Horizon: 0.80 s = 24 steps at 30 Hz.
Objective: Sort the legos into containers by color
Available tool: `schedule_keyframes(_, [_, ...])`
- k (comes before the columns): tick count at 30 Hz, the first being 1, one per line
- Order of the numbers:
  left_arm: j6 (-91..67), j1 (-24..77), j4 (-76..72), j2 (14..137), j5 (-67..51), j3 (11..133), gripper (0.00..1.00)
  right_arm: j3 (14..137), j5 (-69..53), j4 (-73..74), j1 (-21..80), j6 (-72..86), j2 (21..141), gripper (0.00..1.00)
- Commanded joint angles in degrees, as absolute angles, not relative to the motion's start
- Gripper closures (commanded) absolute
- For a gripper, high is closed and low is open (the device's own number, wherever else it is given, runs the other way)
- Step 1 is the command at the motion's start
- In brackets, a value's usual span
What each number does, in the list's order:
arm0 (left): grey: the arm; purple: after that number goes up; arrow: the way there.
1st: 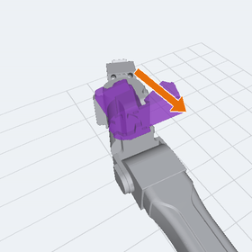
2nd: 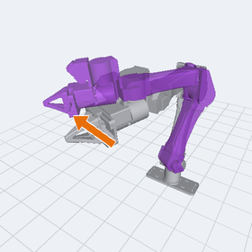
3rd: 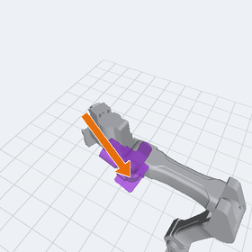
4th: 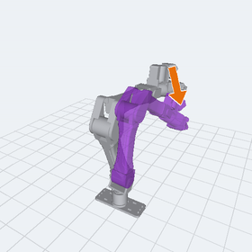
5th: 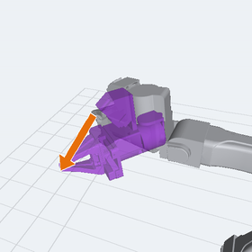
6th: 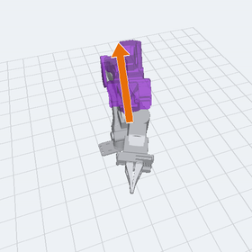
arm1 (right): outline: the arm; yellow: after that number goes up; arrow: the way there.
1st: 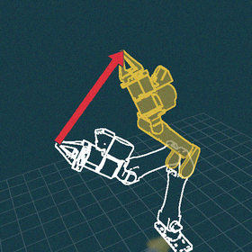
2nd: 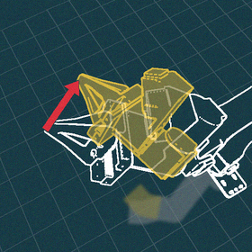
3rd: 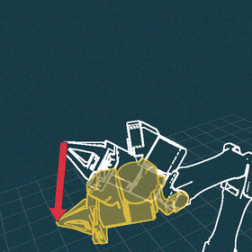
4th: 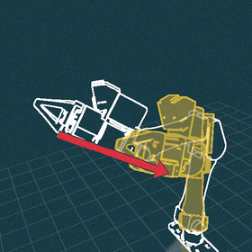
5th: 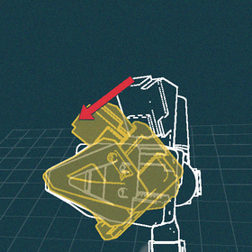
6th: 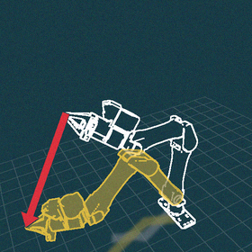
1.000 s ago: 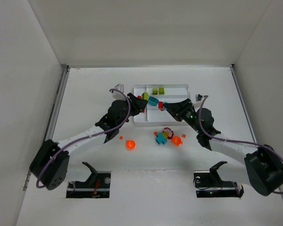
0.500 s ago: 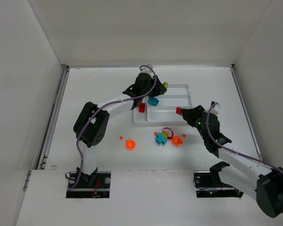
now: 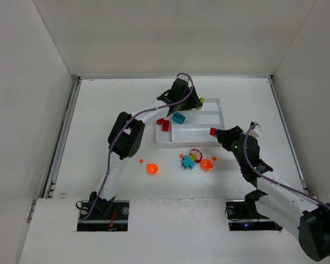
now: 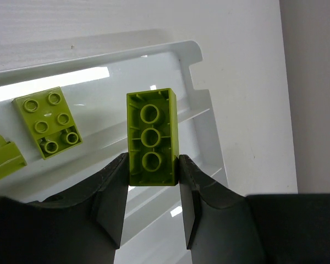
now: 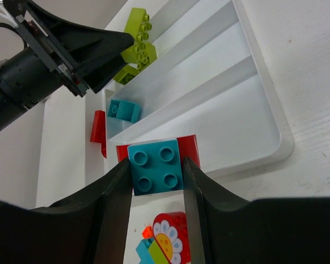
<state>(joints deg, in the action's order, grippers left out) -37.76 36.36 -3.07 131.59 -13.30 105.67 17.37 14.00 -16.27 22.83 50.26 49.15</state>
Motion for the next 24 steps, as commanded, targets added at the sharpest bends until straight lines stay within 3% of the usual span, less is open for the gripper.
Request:
schedule_keyframes(1, [-36.56,36.52,-0.27,132.01,-14.33,110.82,0.81,17.40,13.97,-19.33,22.81,49.22,48.60,0.78])
schedule_keyframes(10, [-36.91,35.90,0.53,133.86,-12.66,111.62,0.75,16.61,13.36,-19.34,22.81,49.31,46.32,0.78])
schedule_keyframes(18, [-36.21,36.25,-2.54,130.18,-11.52,109.61,0.52,16.96,13.36,-20.21,22.98,49.22,48.08,0.78])
schedule_keyframes(24, [-35.68,36.34,-5.27,122.19,-10.46,101.71,0.50,17.23,13.10,-20.83,23.68,49.13,49.13,0.78])
